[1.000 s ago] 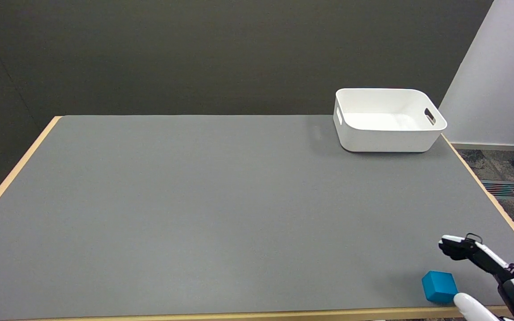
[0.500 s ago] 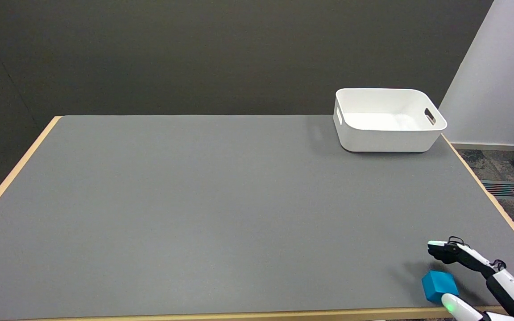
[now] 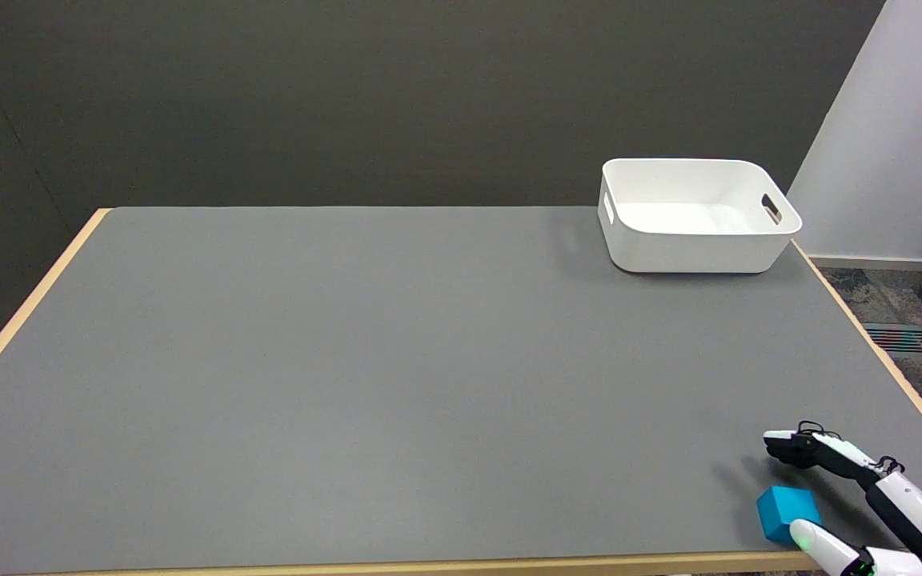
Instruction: Pick up blue wooden cube.
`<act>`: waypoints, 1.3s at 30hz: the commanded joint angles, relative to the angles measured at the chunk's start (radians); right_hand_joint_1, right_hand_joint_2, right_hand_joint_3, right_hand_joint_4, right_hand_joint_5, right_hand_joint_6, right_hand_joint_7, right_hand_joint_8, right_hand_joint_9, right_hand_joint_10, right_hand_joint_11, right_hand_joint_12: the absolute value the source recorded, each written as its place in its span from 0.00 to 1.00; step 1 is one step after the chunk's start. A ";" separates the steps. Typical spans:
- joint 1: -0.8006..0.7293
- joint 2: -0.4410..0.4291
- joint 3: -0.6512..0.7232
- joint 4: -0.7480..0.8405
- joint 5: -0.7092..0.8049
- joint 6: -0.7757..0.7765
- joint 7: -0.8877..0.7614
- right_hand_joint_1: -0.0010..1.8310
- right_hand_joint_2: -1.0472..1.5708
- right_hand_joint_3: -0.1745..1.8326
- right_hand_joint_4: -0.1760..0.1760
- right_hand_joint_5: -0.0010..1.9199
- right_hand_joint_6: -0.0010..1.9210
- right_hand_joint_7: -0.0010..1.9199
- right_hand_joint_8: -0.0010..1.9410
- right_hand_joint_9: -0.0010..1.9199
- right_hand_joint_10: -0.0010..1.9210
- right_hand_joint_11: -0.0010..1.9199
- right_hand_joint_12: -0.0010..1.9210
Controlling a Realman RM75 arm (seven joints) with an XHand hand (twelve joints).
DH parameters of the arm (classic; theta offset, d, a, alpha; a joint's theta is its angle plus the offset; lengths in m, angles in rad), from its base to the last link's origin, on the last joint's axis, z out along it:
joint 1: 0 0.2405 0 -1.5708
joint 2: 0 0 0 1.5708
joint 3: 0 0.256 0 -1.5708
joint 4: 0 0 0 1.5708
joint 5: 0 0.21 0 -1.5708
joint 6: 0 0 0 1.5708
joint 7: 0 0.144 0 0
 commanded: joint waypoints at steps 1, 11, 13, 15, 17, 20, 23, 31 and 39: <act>-0.010 0.026 0.001 0.054 -0.026 0.019 -0.015 0.28 0.61 0.53 0.69 0.16 0.30 0.24 0.25 0.17 0.44 0.10 0.69; -0.017 0.023 -0.006 0.061 -0.028 0.002 -0.058 0.30 0.61 0.54 0.70 0.16 0.31 0.24 0.24 0.17 0.44 0.10 0.68; -0.013 0.023 -0.007 0.070 -0.028 0.000 -0.061 0.30 0.61 0.54 0.71 0.17 0.31 0.24 0.25 0.17 0.43 0.10 0.68; -0.010 0.024 -0.009 0.073 -0.029 -0.001 -0.061 0.31 0.61 0.54 0.71 0.17 0.31 0.24 0.25 0.17 0.43 0.10 0.68; -0.007 0.026 -0.014 0.073 -0.030 -0.001 -0.068 0.32 0.61 0.54 0.71 0.17 0.31 0.24 0.25 0.17 0.43 0.10 0.68; 0.001 0.025 -0.019 0.074 -0.033 -0.001 -0.109 0.44 0.62 0.56 0.74 0.18 0.35 0.27 0.29 0.20 0.45 0.11 0.69; 0.008 0.029 -0.023 0.080 -0.047 0.002 -0.139 0.53 0.62 0.58 0.78 0.20 0.39 0.29 0.33 0.23 0.48 0.13 0.70; 0.038 0.027 -0.009 0.088 -0.052 0.001 -0.153 0.67 0.73 0.40 0.95 0.27 0.65 0.38 0.60 0.34 0.64 0.23 0.80; 0.060 0.042 0.002 0.090 -0.047 -0.003 -0.153 0.64 0.80 0.36 0.00 0.33 0.84 0.36 0.83 0.43 0.97 0.32 1.00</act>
